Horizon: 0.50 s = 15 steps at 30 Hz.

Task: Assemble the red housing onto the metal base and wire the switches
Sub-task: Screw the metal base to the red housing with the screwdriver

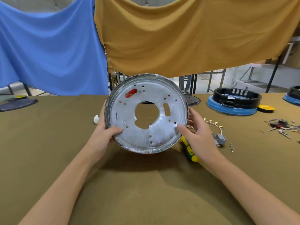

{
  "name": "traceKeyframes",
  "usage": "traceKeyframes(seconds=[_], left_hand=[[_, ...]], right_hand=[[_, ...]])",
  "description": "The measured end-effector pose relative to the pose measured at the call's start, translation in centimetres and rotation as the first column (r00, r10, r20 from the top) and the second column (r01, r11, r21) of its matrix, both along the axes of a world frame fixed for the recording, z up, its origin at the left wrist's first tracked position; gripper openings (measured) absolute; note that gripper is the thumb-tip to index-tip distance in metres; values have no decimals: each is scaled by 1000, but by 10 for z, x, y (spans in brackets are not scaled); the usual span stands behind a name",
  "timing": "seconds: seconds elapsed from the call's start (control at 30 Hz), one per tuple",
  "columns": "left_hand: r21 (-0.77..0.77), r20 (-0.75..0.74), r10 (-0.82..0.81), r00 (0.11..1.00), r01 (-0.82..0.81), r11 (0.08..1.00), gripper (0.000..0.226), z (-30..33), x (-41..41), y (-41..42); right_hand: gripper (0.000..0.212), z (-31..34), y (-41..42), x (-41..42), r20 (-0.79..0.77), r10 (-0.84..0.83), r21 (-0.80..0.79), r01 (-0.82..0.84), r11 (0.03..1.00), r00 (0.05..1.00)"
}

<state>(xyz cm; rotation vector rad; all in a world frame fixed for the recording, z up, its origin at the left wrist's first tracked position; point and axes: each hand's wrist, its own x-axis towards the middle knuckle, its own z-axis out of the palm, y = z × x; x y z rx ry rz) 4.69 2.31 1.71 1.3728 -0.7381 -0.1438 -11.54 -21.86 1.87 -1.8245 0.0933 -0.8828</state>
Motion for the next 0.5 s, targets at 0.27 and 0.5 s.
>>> traceKeyframes(seconds=[0.27,0.5], left_hand=[[33,51,39,998,-40,999,93,-4,-1,0],[28,98,63,993,-66,997,92,-7,1,-1]], right_hand=[[50,3,0,-3,16,48,5,-48,999,999],[50,5,1,-4,23,62,-8,-61,998,998]])
